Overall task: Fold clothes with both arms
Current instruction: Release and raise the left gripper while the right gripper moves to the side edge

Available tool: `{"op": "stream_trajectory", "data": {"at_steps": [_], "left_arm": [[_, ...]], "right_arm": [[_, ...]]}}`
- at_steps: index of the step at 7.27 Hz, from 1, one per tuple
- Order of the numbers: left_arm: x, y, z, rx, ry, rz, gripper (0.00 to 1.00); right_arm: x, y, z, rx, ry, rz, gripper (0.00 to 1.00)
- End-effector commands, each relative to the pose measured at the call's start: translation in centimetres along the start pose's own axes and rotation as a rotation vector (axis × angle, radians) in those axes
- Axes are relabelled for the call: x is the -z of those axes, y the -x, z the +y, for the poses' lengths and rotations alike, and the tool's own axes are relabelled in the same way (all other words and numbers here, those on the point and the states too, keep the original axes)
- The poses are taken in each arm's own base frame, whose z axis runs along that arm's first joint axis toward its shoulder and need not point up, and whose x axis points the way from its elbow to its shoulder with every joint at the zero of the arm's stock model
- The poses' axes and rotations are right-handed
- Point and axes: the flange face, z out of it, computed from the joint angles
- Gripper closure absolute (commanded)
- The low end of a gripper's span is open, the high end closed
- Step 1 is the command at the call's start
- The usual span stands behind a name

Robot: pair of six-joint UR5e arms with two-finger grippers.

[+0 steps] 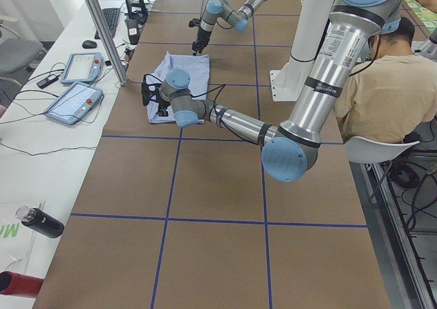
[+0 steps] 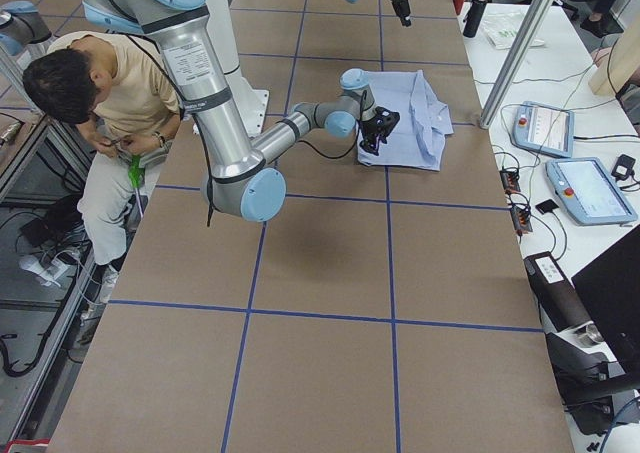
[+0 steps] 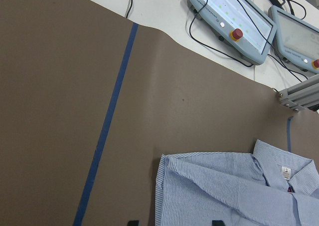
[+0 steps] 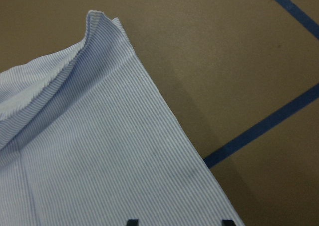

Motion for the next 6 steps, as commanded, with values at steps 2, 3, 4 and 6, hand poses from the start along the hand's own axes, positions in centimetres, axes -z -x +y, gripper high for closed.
{"op": "stream_trajectory", "data": {"at_steps": [2, 3, 4, 6], "left_arm": [[0.3, 0.4, -0.7, -0.021, -0.017, -0.007, 0.43], [0.3, 0.3, -0.7, -0.021, -0.018, -0.006, 0.43], [0.3, 0.3, -0.7, -0.021, -0.019, -0.008, 0.43], [0.2, 0.5, -0.8, -0.02, -0.03, -0.016, 0.43]], "right_arm": [[1.0, -3.3, 0.1, 0.002, 0.014, 0.01, 0.3], [1.2, -4.3, 0.7, 0.008, 0.021, 0.014, 0.29], [0.4, -4.5, 2.7, -0.006, 0.04, 0.027, 0.29], [-0.3, -4.8, 4.3, -0.02, 0.052, 0.036, 0.3]]}}
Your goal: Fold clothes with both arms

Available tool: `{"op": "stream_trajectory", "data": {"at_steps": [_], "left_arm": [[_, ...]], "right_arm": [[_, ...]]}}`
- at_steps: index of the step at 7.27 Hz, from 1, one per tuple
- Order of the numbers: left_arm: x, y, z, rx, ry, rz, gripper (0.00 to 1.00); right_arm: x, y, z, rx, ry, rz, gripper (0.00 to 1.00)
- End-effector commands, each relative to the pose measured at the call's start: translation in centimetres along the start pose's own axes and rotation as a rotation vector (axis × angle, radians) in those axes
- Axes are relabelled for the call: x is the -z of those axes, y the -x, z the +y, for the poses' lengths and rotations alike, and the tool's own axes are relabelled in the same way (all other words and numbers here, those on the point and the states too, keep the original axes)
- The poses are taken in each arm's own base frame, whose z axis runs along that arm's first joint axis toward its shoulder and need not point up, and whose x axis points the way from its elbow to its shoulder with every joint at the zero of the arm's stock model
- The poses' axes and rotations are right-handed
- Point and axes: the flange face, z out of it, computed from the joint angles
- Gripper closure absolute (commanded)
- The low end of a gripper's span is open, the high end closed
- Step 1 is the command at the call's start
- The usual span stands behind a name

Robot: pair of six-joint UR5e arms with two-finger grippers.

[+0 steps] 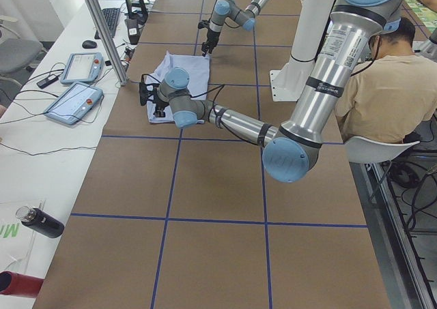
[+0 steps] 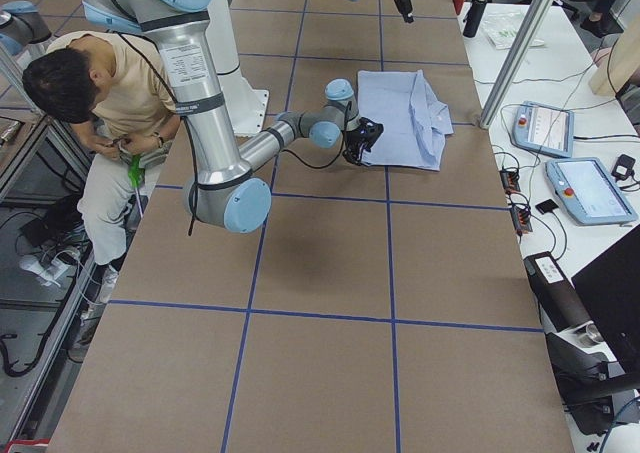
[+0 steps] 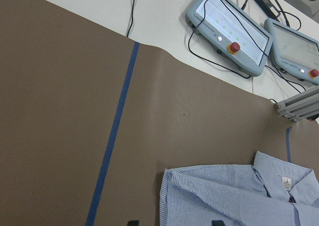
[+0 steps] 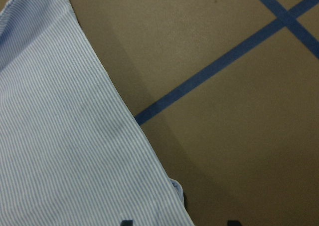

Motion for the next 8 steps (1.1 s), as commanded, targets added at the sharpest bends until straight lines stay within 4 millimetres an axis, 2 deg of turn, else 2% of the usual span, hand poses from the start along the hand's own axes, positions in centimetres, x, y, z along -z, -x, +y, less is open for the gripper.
{"op": "stream_trajectory", "data": {"at_steps": [1, 2, 3, 6, 7, 8], "left_arm": [[-0.2, 0.2, -0.1, 0.001, -0.015, -0.01, 0.43], [-0.3, 0.2, -0.1, 0.002, -0.014, -0.012, 0.43], [-0.3, 0.3, -0.1, 0.003, -0.014, -0.013, 0.43], [-0.5, 0.5, -0.1, 0.003, -0.016, -0.018, 0.43], [-0.7, 0.7, -0.2, -0.015, -0.025, -0.025, 0.43], [-0.6, 0.6, -0.3, -0.019, -0.027, -0.025, 0.43]], "right_arm": [[-0.3, -0.2, 1.0, -0.014, 0.009, 0.005, 0.39], [-0.4, -0.3, 0.9, -0.015, 0.007, 0.006, 0.75], [-0.4, -0.4, 0.7, -0.016, 0.006, 0.007, 1.0], [0.3, 0.1, -0.7, -0.031, -0.003, -0.003, 1.0], [1.3, 0.3, -0.7, -0.032, 0.001, -0.021, 1.0], [3.7, -0.7, -0.5, -0.034, 0.013, -0.04, 1.0]]}}
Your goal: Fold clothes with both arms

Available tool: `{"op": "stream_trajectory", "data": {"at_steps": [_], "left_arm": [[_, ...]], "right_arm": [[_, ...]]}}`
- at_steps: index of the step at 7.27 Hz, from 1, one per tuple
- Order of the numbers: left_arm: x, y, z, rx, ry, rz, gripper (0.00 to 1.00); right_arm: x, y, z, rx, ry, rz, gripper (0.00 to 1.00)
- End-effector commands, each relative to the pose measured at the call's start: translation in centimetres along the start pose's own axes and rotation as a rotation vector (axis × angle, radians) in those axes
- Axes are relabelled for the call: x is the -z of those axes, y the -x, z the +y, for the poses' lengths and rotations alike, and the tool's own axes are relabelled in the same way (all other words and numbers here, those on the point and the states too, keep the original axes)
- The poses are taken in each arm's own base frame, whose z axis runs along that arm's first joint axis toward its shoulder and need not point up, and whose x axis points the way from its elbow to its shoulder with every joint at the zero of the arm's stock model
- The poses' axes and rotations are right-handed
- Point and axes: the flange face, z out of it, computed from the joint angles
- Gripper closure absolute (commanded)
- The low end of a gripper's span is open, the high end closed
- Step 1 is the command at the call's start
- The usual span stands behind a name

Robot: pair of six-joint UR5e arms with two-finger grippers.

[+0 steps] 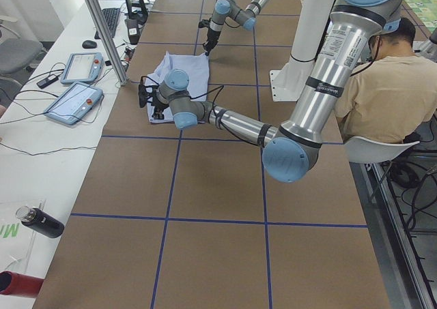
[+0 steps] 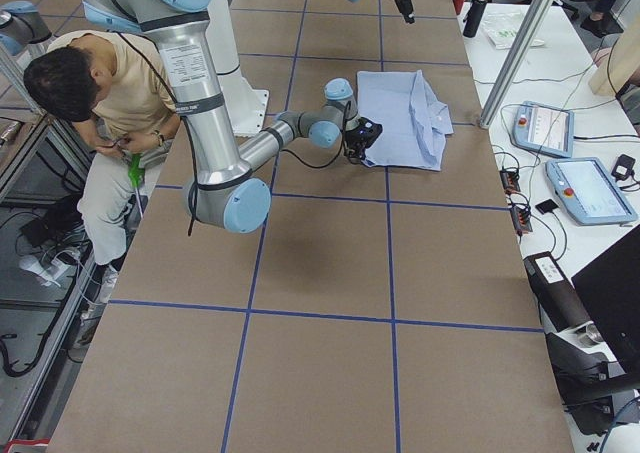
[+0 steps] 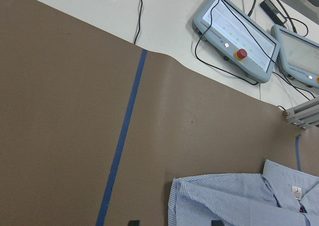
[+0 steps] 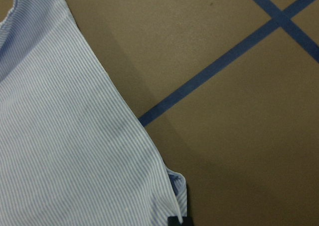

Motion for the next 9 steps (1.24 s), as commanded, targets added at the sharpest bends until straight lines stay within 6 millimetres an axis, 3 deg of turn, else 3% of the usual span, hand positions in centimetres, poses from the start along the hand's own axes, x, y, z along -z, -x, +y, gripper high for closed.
{"op": "stream_trajectory", "data": {"at_steps": [1, 2, 3, 4, 5, 6, 7, 8, 9], "left_arm": [[0.0, -0.2, -0.1, -0.011, -0.004, 0.002, 0.43], [0.4, -0.9, 0.0, -0.016, 0.0, 0.017, 0.43], [1.3, -2.0, 0.6, -0.021, 0.007, 0.043, 0.43], [2.2, -3.4, 1.7, -0.036, 0.04, 0.079, 0.42], [2.1, -4.5, 3.2, -0.03, 0.097, 0.103, 0.42], [1.6, -6.3, 6.1, -0.003, 0.141, 0.128, 0.42], [1.4, -7.4, 7.9, 0.017, 0.169, 0.141, 0.41], [1.0, -7.8, 9.0, 0.014, 0.188, 0.145, 0.39], [0.5, -8.7, 10.9, 0.047, 0.216, 0.15, 0.38]], "right_arm": [[5.8, -4.6, 0.9, 0.007, 0.066, -0.025, 1.0], [8.7, -8.5, 3.6, 0.039, 0.159, -0.004, 1.0], [9.6, -11.3, 8.1, 0.092, 0.238, 0.034, 1.0], [10.0, -12.1, 13.1, 0.084, 0.327, 0.059, 1.0], [11.7, -12.6, 17.3, 0.09, 0.423, 0.072, 1.0], [13.3, -13.5, 21.0, 0.104, 0.536, 0.105, 1.0], [14.1, -15.8, 24.5, 0.128, 0.603, 0.159, 0.84], [14.4, -17.9, 27.2, 0.17, 0.643, 0.201, 0.28], [14.6, -18.9, 28.7, 0.191, 0.668, 0.223, 0.0]]}}
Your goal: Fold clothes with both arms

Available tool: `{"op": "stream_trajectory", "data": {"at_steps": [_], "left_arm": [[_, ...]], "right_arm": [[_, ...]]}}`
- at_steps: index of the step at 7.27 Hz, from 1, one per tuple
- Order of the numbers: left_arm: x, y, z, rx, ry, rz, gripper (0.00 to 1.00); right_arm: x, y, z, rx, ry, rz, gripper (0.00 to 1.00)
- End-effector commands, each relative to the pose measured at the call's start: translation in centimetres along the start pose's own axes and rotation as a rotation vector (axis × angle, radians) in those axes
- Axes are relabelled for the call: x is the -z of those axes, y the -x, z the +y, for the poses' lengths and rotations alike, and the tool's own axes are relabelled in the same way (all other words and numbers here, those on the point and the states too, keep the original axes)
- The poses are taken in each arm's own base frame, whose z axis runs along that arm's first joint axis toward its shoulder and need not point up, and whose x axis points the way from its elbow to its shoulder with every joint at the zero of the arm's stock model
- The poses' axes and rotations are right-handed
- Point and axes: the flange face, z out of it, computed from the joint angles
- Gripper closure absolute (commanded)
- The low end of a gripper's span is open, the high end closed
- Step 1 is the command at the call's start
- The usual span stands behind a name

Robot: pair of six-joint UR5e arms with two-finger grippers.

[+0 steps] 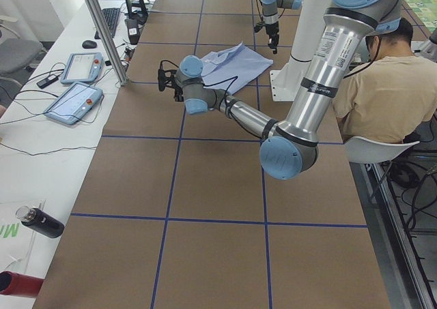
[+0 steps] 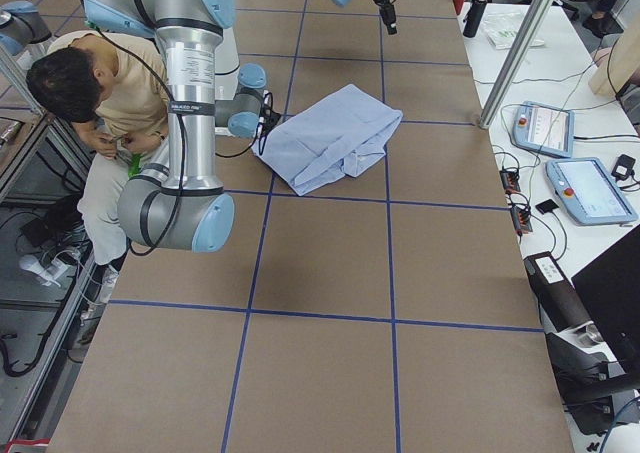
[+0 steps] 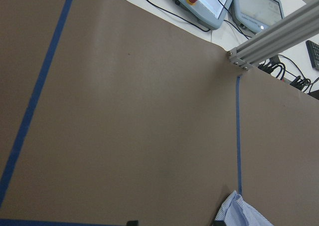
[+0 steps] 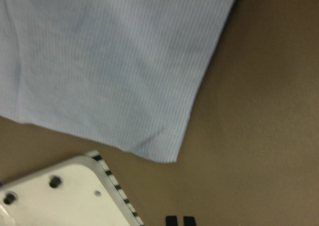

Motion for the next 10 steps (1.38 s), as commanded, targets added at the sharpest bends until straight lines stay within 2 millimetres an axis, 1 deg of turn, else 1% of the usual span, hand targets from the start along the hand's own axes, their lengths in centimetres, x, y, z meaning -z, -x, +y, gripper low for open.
{"op": "stream_trajectory", "data": {"at_steps": [1, 2, 3, 4, 5, 6, 7, 8, 9, 10], "left_arm": [[-1.3, -2.0, 3.8, 0.068, 0.057, 0.029, 0.36], [-3.3, -2.7, 7.0, 0.148, 0.089, 0.02, 0.32], [-6.2, -2.6, 10.2, 0.192, 0.06, -0.041, 0.32], [-9.0, -2.2, 12.7, 0.209, 0.021, -0.159, 0.32], [-10.4, -2.2, 14.8, 0.229, 0.019, -0.234, 0.32], [-11.0, -2.0, 15.6, 0.23, 0.012, -0.249, 0.32], [-11.6, -2.1, 16.4, 0.226, 0.024, -0.254, 0.32], [-12.3, -1.8, 17.9, 0.219, 0.045, -0.264, 0.33], [-12.4, -1.9, 18.0, 0.217, 0.047, -0.264, 0.33], [-13.2, -1.1, 18.1, 0.219, 0.048, -0.284, 0.35]], "right_arm": [[-1.0, -1.4, 2.9, 0.028, 0.051, 0.04, 0.0], [2.7, 0.3, 0.6, -0.002, 0.014, -0.04, 0.0], [6.5, 1.7, -3.8, -0.061, -0.064, -0.119, 0.0], [9.4, 2.6, -7.7, -0.11, -0.134, -0.176, 0.0], [11.5, 3.7, -10.0, -0.134, -0.175, -0.223, 0.0], [10.6, 5.2, -11.8, -0.15, -0.195, -0.228, 0.0], [9.5, 5.7, -12.7, -0.159, -0.203, -0.216, 0.0], [10.2, 5.9, -13.2, -0.165, -0.213, -0.228, 0.0], [10.4, 5.8, -13.7, -0.173, -0.223, -0.231, 0.0], [10.3, 5.7, -13.9, -0.175, -0.225, -0.227, 0.0]]}}
